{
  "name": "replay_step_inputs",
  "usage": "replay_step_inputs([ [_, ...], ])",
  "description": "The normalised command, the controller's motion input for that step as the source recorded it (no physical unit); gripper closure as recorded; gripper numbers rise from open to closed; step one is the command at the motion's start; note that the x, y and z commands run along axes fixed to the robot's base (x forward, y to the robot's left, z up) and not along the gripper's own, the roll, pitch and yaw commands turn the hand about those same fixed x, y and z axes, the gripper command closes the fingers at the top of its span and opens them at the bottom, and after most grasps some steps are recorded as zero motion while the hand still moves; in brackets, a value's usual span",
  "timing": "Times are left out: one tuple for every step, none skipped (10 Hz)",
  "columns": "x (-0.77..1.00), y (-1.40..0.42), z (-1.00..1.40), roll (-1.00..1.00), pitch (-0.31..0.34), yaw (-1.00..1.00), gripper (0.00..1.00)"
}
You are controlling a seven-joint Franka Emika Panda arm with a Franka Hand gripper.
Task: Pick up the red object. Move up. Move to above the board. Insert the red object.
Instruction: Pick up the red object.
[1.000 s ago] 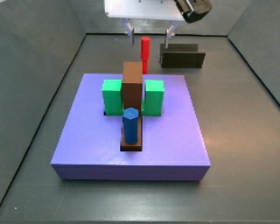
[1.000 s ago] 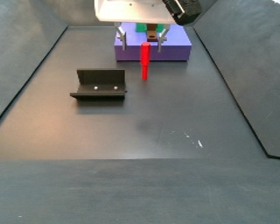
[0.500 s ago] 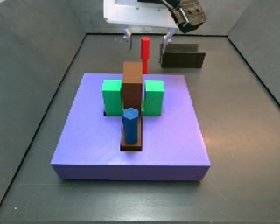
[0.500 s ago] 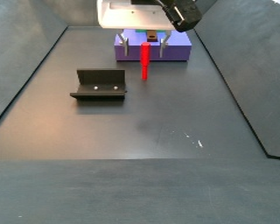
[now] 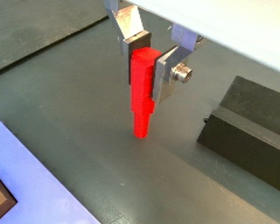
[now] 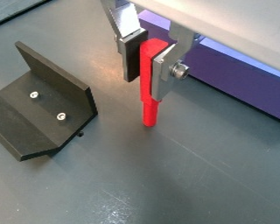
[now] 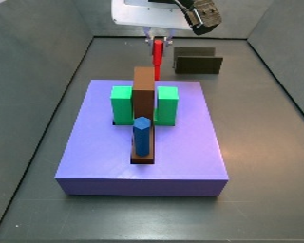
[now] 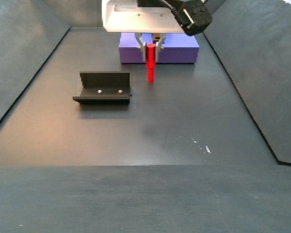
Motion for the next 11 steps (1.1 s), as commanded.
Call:
replay_step_inputs([
  [0.00,0.00,0.00,0.00,0.000,0.00,1.00],
  [0.00,0.00,0.00,0.00,0.000,0.00,1.00],
  [0.00,0.00,0.00,0.00,0.000,0.00,1.00],
  [0.00,0.00,0.00,0.00,0.000,0.00,1.00],
  [0.00,0.00,0.00,0.00,0.000,0.00,1.00],
  [0.00,0.00,0.00,0.00,0.000,0.00,1.00],
  [0.00,0.00,0.00,0.00,0.000,0.00,1.00],
  [0.00,0.00,0.00,0.00,0.000,0.00,1.00],
  [0.00,0.00,0.00,0.00,0.000,0.00,1.00],
  [0.00,0.00,0.00,0.00,0.000,0.00,1.00],
  [0.00,0.00,0.00,0.00,0.000,0.00,1.00],
])
